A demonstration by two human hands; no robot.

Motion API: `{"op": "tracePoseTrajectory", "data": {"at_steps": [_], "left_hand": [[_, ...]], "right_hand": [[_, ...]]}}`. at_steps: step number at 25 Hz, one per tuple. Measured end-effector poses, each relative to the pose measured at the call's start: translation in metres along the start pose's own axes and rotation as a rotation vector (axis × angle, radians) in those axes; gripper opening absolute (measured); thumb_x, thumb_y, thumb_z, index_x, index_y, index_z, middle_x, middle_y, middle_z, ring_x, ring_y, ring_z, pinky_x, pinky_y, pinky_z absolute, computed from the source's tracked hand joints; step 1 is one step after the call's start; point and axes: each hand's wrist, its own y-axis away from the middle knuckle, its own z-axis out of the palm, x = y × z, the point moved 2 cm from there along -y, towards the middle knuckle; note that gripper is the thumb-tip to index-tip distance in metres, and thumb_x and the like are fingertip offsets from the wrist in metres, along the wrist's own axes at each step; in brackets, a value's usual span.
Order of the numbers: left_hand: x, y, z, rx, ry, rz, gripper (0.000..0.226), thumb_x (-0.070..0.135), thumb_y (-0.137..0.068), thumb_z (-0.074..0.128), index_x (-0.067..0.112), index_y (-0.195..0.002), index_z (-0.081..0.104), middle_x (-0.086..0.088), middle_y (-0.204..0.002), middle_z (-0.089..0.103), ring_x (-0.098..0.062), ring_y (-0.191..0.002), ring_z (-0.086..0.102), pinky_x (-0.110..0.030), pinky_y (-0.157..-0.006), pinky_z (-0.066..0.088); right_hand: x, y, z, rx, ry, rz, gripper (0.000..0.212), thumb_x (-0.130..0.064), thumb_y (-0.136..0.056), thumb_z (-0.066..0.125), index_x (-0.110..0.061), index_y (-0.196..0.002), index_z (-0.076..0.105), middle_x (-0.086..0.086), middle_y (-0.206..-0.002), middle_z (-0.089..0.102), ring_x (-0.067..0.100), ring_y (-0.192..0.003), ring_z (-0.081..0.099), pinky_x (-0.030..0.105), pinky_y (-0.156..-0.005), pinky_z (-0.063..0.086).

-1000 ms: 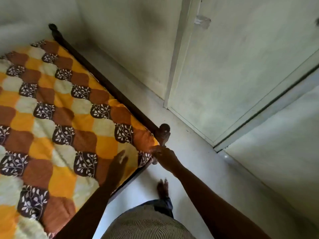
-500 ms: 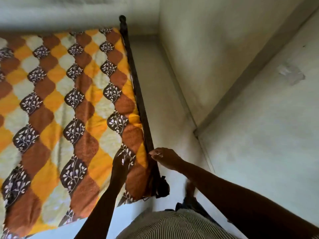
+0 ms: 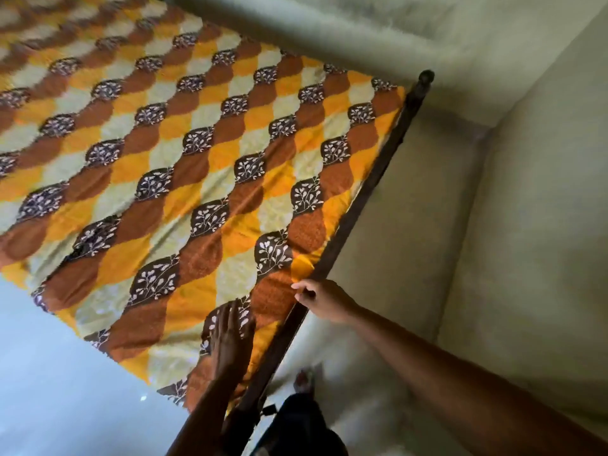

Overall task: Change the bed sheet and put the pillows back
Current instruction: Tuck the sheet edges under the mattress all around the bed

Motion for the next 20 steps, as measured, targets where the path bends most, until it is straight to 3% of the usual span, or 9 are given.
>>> {"op": "tracePoseTrajectory", "data": {"at_steps": [3,5,8,11,14,16,20], "left_hand": [[0.026,-0.052,0.025,0.073,-0.081,-0.019,0.062,0.044,-0.096,0.037,0.021,-0.149,0.014,-0.002,-0.157,0.010,-0.019,-0.145,0.002,-0.043,-0.117,0.004],[0.045,-0.094,0.041,0.090,-0.130,-0.009,0.072,0.064,-0.090,0.018,0.024,-0.148,0.003,0.003,-0.156,-0.001,-0.014,-0.144,-0.008,-0.041,-0.116,-0.004],[0.067,-0.158,0.070,0.146,-0.133,-0.075,0.076,0.067,-0.080,-0.003,0.026,-0.143,-0.008,0.007,-0.153,-0.012,-0.012,-0.141,-0.017,-0.040,-0.115,-0.011],[0.057,-0.190,0.094,0.220,-0.201,-0.196,0.073,0.065,-0.084,-0.002,0.025,-0.145,-0.004,0.004,-0.156,-0.006,-0.012,-0.142,-0.015,-0.042,-0.117,-0.009],[0.043,-0.176,0.112,0.257,-0.364,-0.195,0.069,0.059,-0.093,0.003,0.021,-0.148,0.015,0.000,-0.157,0.010,-0.017,-0.145,-0.001,-0.042,-0.116,-0.001],[0.043,-0.179,0.117,0.270,-0.390,-0.203,0.064,0.056,-0.094,0.008,0.022,-0.148,0.017,0.001,-0.157,0.011,-0.017,-0.145,0.001,-0.043,-0.116,0.003],[0.039,-0.183,0.121,0.301,-0.431,-0.223,0.061,0.053,-0.096,0.014,0.024,-0.149,0.013,0.001,-0.158,0.007,-0.019,-0.146,0.002,-0.046,-0.116,0.008]], "right_hand": [[0.011,-0.064,-0.034,-0.074,0.115,-0.133,0.042,-0.032,-0.096,0.049,-0.020,-0.136,0.045,0.002,-0.144,0.043,0.018,-0.130,0.042,0.028,-0.101,0.039],[0.020,-0.105,-0.052,-0.113,0.196,-0.186,0.048,-0.035,-0.097,0.045,-0.025,-0.142,0.035,-0.001,-0.153,0.028,0.017,-0.140,0.028,0.035,-0.110,0.033],[0.035,-0.172,-0.079,-0.199,0.365,-0.291,0.053,-0.038,-0.098,0.040,-0.026,-0.147,0.024,-0.005,-0.158,0.009,0.016,-0.145,0.011,0.037,-0.115,0.023],[0.042,-0.242,-0.089,-0.273,0.614,-0.489,0.058,-0.040,-0.098,0.038,-0.028,-0.149,0.014,-0.005,-0.158,-0.004,0.016,-0.146,-0.002,0.040,-0.119,0.011],[0.034,-0.304,-0.074,-0.346,0.880,-0.745,0.062,-0.047,-0.097,0.030,-0.029,-0.149,0.001,-0.006,-0.153,-0.018,0.014,-0.144,-0.014,0.040,-0.118,-0.005],[0.017,-0.354,-0.052,-0.379,0.985,-0.939,0.065,-0.053,-0.095,0.023,-0.030,-0.146,-0.008,-0.007,-0.148,-0.024,0.013,-0.140,-0.019,0.039,-0.115,-0.011],[-0.007,-0.426,0.004,-0.390,1.068,-1.057,0.070,-0.064,-0.090,0.008,-0.028,-0.148,-0.009,0.001,-0.156,-0.015,0.021,-0.145,-0.010,0.040,-0.115,-0.010]]}}
